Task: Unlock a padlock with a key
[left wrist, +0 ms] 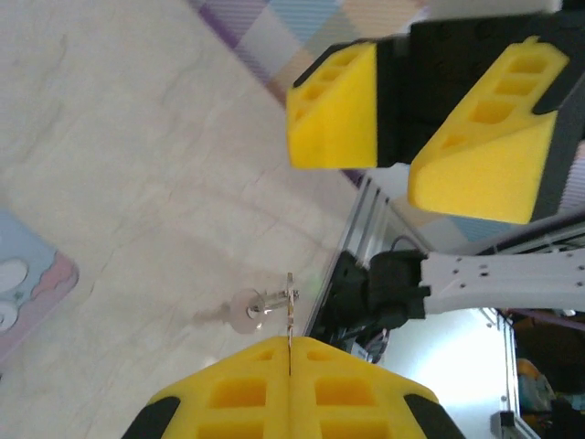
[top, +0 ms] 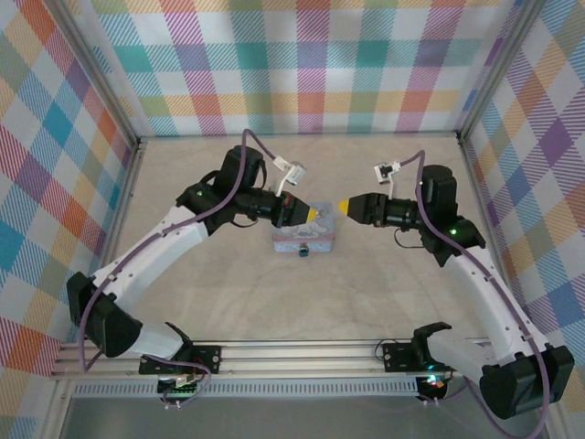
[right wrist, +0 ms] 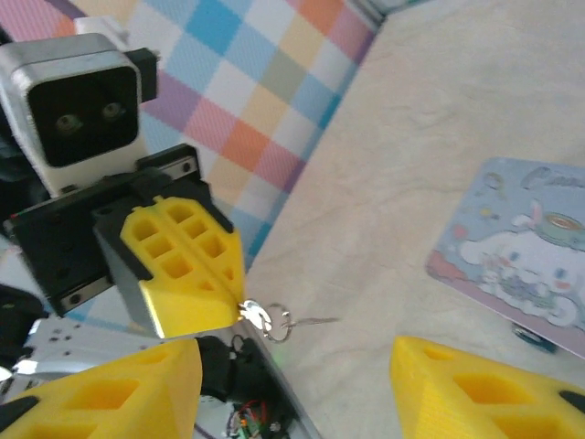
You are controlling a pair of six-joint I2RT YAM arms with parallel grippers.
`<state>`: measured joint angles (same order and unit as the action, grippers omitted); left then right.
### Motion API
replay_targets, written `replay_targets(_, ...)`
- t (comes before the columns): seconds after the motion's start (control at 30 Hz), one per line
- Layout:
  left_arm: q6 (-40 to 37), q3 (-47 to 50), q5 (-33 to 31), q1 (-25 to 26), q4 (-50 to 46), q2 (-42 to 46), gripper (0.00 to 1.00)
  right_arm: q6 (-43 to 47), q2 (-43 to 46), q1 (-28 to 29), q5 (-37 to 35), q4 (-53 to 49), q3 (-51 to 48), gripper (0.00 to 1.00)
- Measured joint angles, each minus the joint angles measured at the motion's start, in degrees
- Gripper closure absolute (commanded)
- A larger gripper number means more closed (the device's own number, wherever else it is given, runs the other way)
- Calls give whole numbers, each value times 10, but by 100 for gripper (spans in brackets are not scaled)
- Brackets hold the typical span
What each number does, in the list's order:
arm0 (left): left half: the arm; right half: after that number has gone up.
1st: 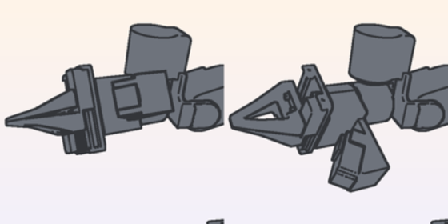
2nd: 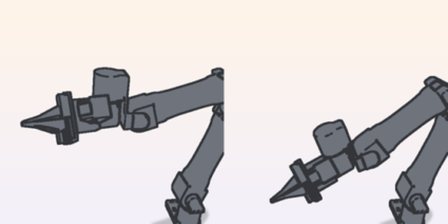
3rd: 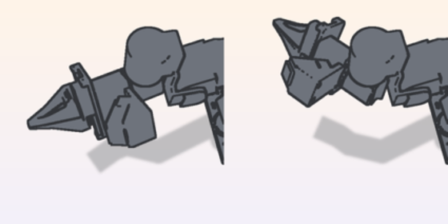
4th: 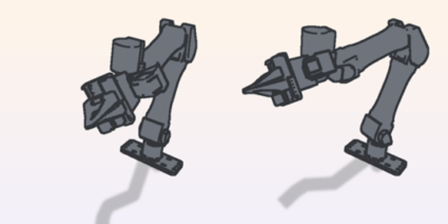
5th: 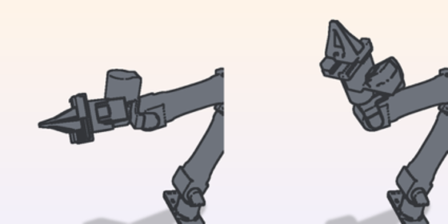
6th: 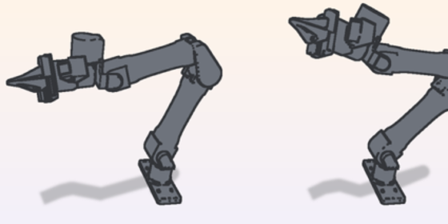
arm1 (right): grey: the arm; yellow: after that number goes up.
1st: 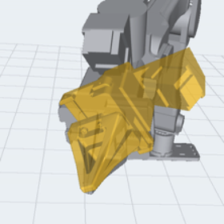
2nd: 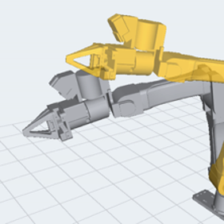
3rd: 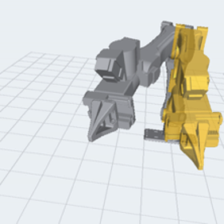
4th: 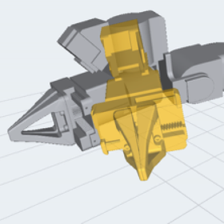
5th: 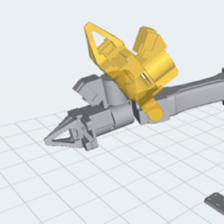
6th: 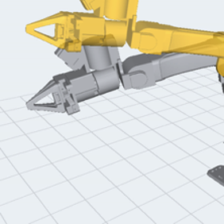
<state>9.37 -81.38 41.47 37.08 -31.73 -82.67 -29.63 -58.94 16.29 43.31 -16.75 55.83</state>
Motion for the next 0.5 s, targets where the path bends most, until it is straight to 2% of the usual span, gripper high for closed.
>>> replay_targets(0.2,-51,-55,0,0,-116,-54,100,35,4,0,-41,33,-78,31)
replay_targets(0.33,-78,-75,18,0,-162,-68,100,35,15,0,-46,54,-112,33)
replay_targets(0.43,-94,-87,33,0,-181,-72,100,18,5,0,-4,97,-112,40)
replay_targets(0.5,-104,-97,46,0,-191,-73,100,-5,-7,0,30,151,-121,40)
